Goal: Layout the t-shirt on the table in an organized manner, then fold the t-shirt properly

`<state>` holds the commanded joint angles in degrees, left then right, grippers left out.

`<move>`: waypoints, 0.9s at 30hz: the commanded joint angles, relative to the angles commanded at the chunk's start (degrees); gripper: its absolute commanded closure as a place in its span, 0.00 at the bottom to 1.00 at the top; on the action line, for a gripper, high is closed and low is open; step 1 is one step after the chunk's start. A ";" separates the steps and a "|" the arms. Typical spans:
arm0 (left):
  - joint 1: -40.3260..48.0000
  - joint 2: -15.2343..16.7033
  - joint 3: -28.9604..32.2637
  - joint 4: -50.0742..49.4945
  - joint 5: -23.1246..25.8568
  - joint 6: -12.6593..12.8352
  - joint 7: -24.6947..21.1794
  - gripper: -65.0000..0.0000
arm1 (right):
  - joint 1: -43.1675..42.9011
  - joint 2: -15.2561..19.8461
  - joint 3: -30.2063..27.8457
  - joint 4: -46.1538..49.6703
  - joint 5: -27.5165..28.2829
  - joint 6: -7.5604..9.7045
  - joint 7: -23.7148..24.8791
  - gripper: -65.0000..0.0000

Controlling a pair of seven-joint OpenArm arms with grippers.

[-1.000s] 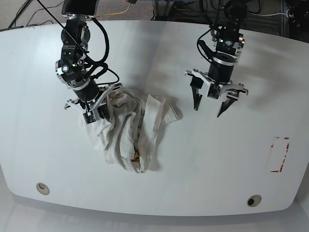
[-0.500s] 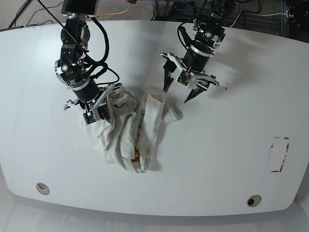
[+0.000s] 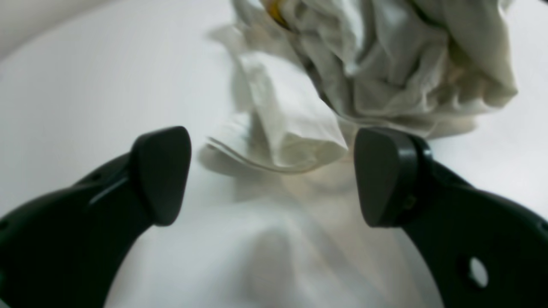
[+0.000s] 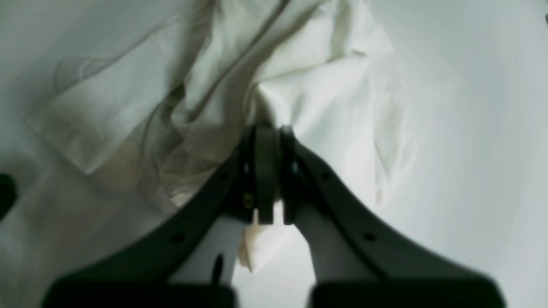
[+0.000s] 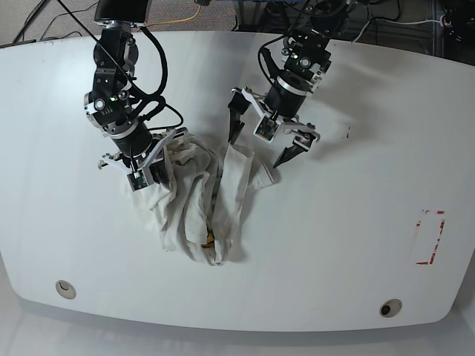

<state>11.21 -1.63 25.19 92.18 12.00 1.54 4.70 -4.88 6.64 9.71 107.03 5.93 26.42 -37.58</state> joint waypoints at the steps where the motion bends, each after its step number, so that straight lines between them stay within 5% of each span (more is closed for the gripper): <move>1: -0.53 0.35 0.00 -0.62 0.00 0.00 0.18 0.16 | 0.00 0.00 0.00 0.00 0.00 0.00 0.00 1.00; 19: -7.30 3.96 0.09 -11.25 0.00 0.00 0.53 0.18 | 0.09 0.00 0.00 0.00 0.00 0.00 0.00 1.00; 21: -7.56 3.96 0.09 -11.96 0.00 0.00 0.53 0.24 | 0.09 0.00 0.00 0.00 0.00 0.00 0.00 1.00; 27: -7.91 3.96 0.09 -12.57 0.00 0.00 0.53 0.68 | 0.09 0.00 0.00 0.09 0.00 0.00 0.00 1.00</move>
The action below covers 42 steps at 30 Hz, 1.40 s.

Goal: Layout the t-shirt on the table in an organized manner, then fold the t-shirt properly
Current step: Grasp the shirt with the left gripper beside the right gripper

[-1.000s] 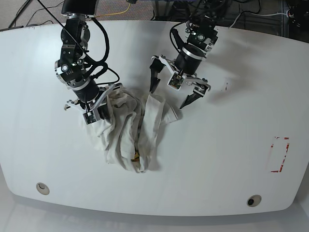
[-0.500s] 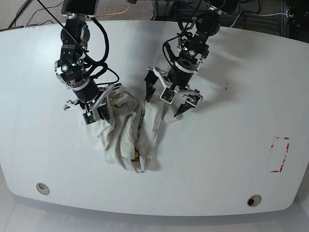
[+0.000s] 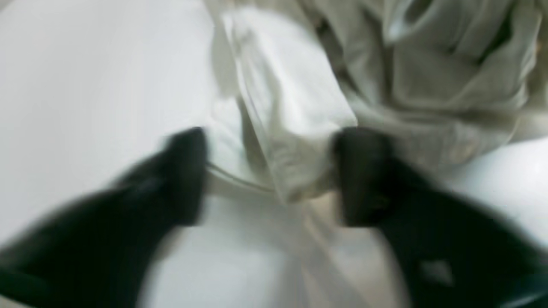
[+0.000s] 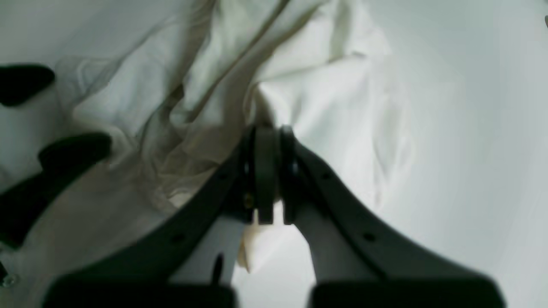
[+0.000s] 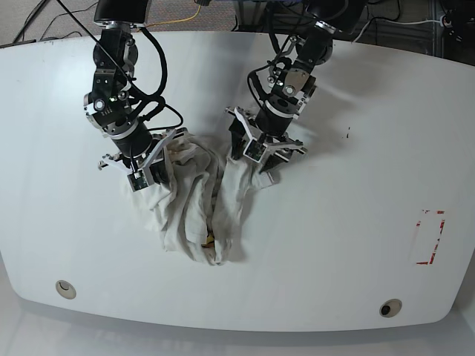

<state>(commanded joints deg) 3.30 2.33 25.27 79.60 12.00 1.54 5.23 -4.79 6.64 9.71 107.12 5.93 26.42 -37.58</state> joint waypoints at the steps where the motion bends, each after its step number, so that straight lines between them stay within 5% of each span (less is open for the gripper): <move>1: 0.00 0.00 0.00 0.00 0.00 0.00 0.00 0.74 | 0.00 0.00 0.00 0.00 0.09 0.00 0.00 1.00; 10: 0.00 -0.09 -0.35 0.18 0.00 0.00 0.00 1.00 | 0.00 0.00 0.00 2.37 0.09 0.00 -0.09 1.00; 27: 0.00 -0.44 -8.35 8.79 0.00 0.00 0.09 1.00 | 0.00 0.00 1.14 6.42 0.09 0.00 -0.18 1.00; 42: -4.04 -7.03 -13.98 17.49 0.00 0.00 1.93 1.00 | 7.38 1.93 4.66 6.77 0.18 0.00 -0.18 1.00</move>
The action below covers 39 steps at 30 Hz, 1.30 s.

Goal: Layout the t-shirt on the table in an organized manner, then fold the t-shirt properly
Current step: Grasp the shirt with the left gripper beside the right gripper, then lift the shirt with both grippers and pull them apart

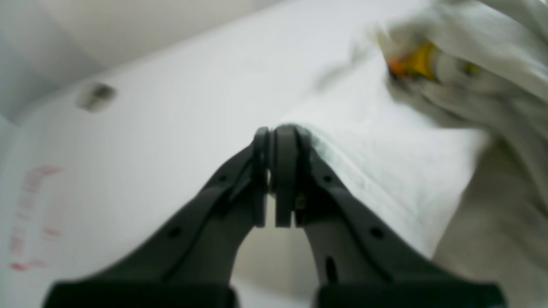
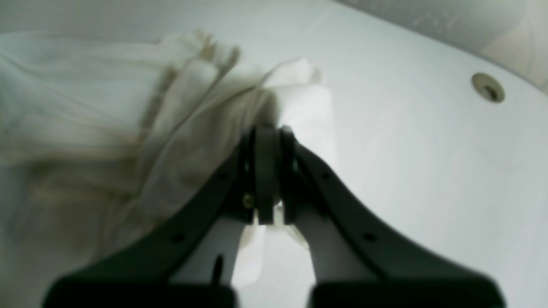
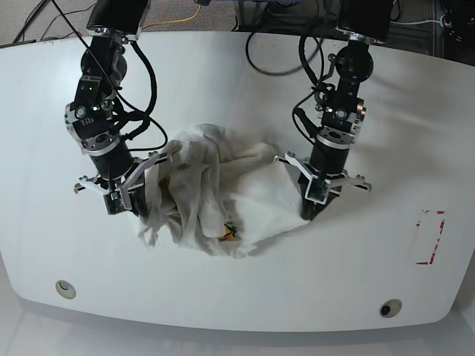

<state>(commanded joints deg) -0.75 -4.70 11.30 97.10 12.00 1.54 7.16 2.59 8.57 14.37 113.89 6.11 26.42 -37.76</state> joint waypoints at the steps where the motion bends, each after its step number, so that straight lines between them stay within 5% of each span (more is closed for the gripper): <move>1: -0.44 -0.09 -0.35 0.53 0.00 0.00 0.70 1.00 | 0.62 0.18 0.00 0.00 0.09 0.00 0.00 1.00; 11: -7.74 -0.26 -6.07 8.53 0.00 -0.44 8.79 0.99 | 8.79 0.97 -0.09 -0.18 -0.09 0.00 -0.09 1.00; 21: -14.95 -0.26 -13.71 12.04 0.00 -8.70 14.15 0.99 | 18.90 2.90 -0.26 -0.26 0.00 0.00 -6.07 1.00; 39: -30.33 -1.41 -18.81 13.01 0.00 -13.10 21.36 0.99 | 35.69 9.67 -3.34 -2.46 0.44 0.09 -12.48 1.00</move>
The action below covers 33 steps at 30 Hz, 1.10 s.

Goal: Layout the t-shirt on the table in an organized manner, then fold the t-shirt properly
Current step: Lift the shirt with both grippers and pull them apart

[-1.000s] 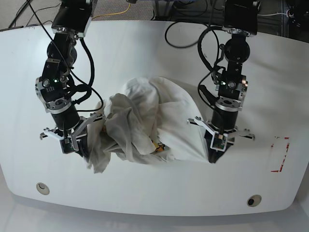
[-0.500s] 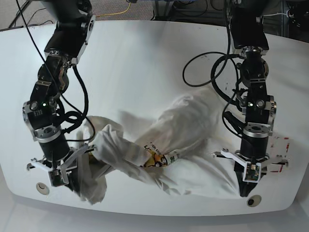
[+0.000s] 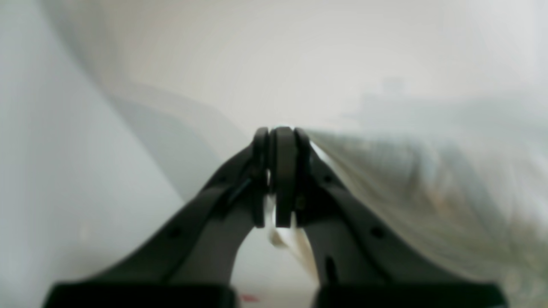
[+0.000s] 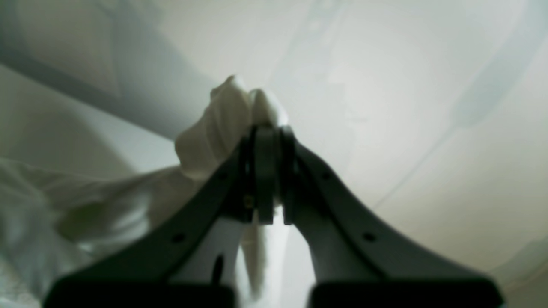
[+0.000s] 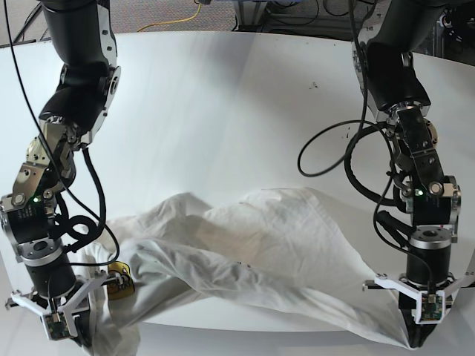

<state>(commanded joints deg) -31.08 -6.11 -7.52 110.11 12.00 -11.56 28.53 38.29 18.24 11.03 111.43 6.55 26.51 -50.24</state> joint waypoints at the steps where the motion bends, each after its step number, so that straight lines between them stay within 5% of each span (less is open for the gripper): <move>1: -1.49 0.00 -0.09 0.00 0.00 -0.35 1.05 0.99 | 0.70 0.26 -0.09 -0.09 0.00 0.09 0.00 1.00; 14: -12.57 -2.55 -0.09 -0.18 0.18 -1.93 4.66 0.99 | 8.44 2.37 -0.09 -5.19 0.09 0.35 -0.44 1.00; 24: -17.14 -5.71 -0.09 -1.67 0.09 -1.93 6.95 0.99 | 13.36 4.75 0.00 -11.08 -0.09 5.80 -6.77 1.00; 33: -12.13 -6.86 -0.18 -1.93 0.09 -2.02 6.95 0.99 | 6.15 5.71 0.35 -9.49 -0.09 7.03 -8.88 1.00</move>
<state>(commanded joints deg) -43.21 -12.97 -7.69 108.18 12.09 -13.58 35.47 44.44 23.96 11.38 101.93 6.46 33.54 -59.12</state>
